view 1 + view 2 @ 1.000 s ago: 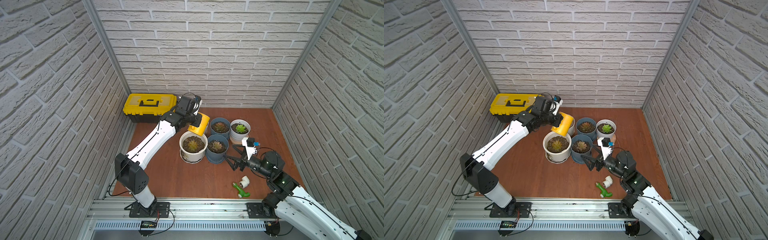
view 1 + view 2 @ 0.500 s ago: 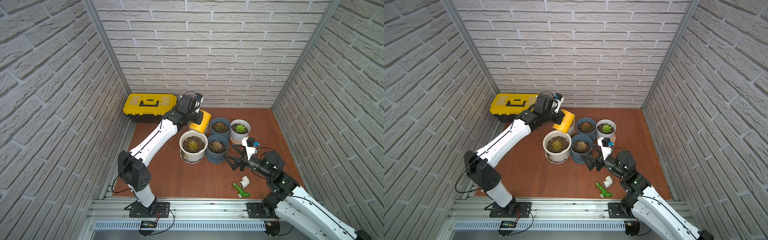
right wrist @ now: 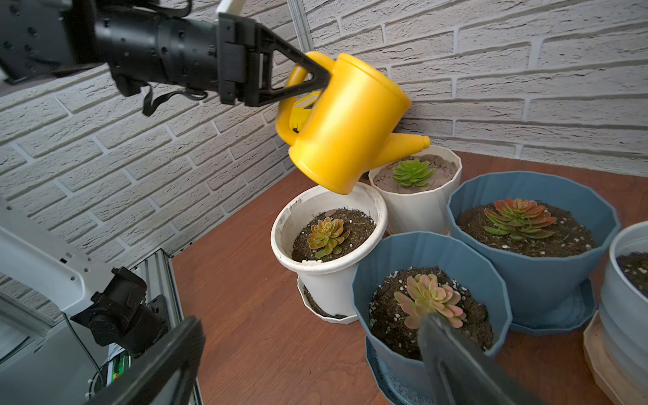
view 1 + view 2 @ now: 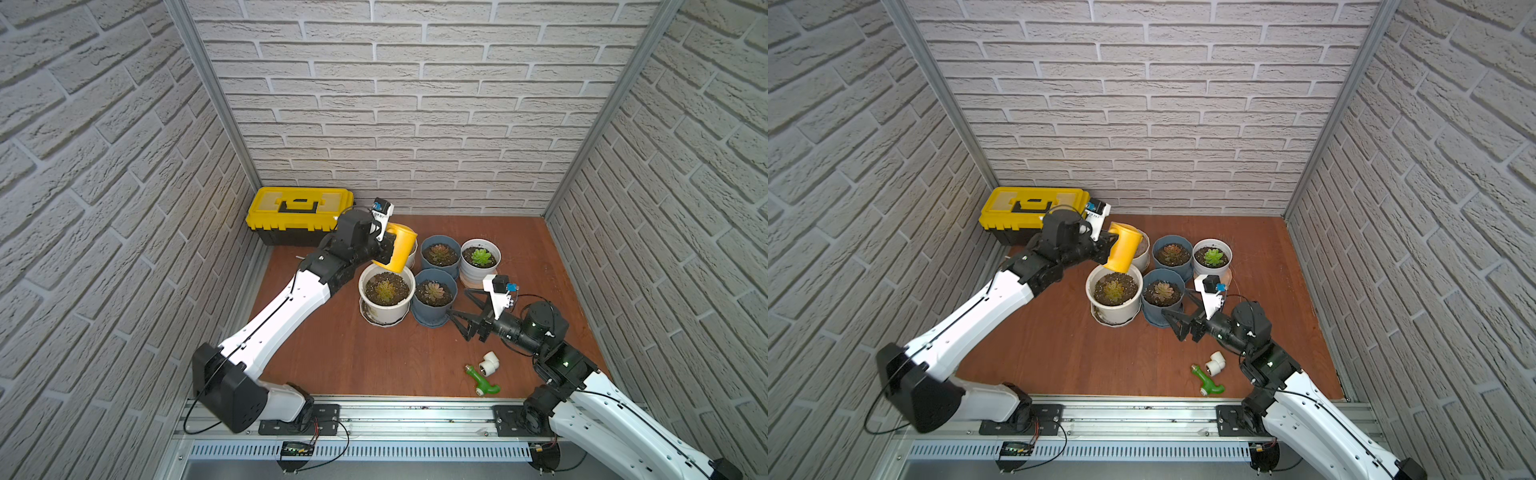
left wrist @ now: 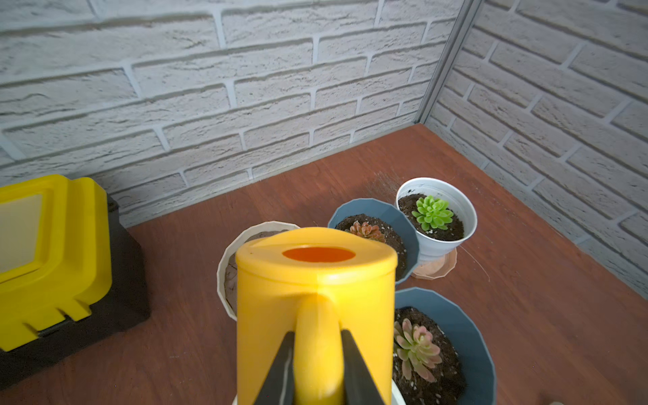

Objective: Water the succulent around the soil edge
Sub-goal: Water the soil of the potted plant with water, then place the watering can at the center of the board.

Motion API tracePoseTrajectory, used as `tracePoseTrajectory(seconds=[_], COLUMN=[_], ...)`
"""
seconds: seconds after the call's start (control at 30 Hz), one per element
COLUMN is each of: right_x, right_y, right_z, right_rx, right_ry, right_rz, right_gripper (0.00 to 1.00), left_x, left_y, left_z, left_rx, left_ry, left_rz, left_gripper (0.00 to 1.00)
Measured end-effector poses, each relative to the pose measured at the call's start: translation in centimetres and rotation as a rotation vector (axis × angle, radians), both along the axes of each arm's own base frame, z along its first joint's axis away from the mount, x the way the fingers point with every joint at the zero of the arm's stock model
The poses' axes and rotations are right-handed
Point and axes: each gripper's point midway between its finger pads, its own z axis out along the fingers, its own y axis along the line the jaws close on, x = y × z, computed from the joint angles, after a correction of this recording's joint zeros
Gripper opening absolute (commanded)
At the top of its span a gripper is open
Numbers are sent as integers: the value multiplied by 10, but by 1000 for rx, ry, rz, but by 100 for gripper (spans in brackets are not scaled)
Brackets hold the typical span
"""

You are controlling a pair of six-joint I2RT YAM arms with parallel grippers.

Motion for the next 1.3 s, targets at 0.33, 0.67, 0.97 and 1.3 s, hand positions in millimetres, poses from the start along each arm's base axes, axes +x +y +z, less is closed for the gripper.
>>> tracePoseTrajectory(seconds=[0.33,0.67,0.97,1.3], right_x=[4,12,18,27], right_y=[-5,0,-2,-7], right_z=[25,15,-2,-25], right_rx=[10,2,-34,-99], right_ry=[-18,41,70,92], right_rz=[-40,-45,-65,-112], right_gripper=[99,99,99,99], left_x=[-87,-84,-29,13], left_y=[53,138,199,168], left_z=[-4,-38,-122,-174], left_rx=[-69,-44,-19,-12], left_ry=[-283,-424,-244,-221], left_rz=[48,441,668,489], left_gripper=[0,0,0,0])
